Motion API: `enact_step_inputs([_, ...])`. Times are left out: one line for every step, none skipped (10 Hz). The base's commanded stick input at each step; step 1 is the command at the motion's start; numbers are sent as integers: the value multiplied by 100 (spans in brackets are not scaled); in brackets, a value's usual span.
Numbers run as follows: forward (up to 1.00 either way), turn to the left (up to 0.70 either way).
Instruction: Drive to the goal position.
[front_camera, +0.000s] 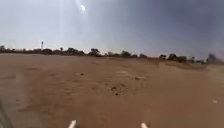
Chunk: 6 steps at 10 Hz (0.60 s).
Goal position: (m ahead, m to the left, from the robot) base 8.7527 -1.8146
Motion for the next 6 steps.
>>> enact_step_inputs([50, 0])
enact_step_inputs([50, 0])
enact_step_inputs([50, 0])
enact_step_inputs([50, 0])
enact_step_inputs([50, 0])
enact_step_inputs([50, 0])
